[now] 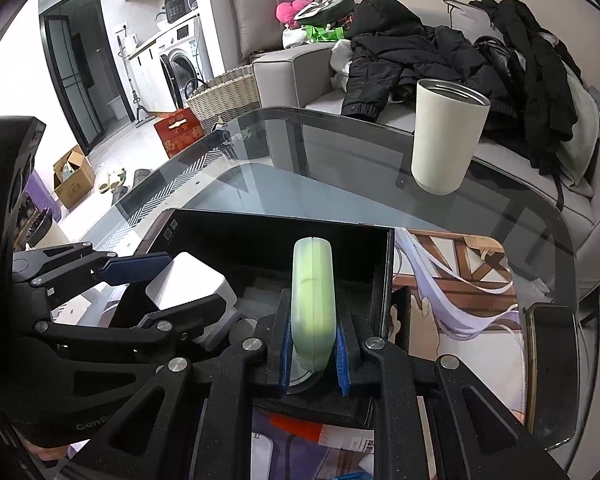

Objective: Organize rigid objects
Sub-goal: 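Lower both items into the black box and open both grippers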

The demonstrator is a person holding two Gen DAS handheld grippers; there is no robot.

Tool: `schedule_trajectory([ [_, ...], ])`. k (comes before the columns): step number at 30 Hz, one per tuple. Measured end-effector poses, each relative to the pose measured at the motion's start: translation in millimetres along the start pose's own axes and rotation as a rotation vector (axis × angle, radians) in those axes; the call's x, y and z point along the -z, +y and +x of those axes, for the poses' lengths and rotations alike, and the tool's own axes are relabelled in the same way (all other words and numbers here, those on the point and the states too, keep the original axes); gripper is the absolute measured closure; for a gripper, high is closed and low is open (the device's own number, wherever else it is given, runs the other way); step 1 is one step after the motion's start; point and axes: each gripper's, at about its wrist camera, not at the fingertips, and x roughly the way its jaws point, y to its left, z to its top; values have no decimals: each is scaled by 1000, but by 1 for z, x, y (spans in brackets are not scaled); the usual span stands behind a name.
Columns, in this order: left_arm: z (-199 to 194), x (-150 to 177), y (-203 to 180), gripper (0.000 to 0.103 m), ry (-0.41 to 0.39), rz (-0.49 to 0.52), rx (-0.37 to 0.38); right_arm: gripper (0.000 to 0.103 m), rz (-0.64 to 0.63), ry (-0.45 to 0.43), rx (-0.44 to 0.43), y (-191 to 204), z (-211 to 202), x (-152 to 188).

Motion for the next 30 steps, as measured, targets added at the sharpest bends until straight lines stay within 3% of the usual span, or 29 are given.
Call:
schedule_trajectory([
  [13, -1, 1, 1, 49, -5, -9, 2, 86, 2, -4, -4, 0, 0, 1],
  [16, -10, 1, 2, 49, -42, -10, 6, 84, -6, -23, 7, 0, -3, 0],
  [19, -27, -2, 1, 47, -118, 1, -9, 77, -8, -71, 19, 0, -14, -2],
  [23, -60, -2, -3, 41, -277, 23, -52, 68, 15, -194, 12, -2, -38, -6],
  [30, -116, 10, -7, 32, -563, 53, -133, 67, -37, -477, 54, 12, -94, -3],
])
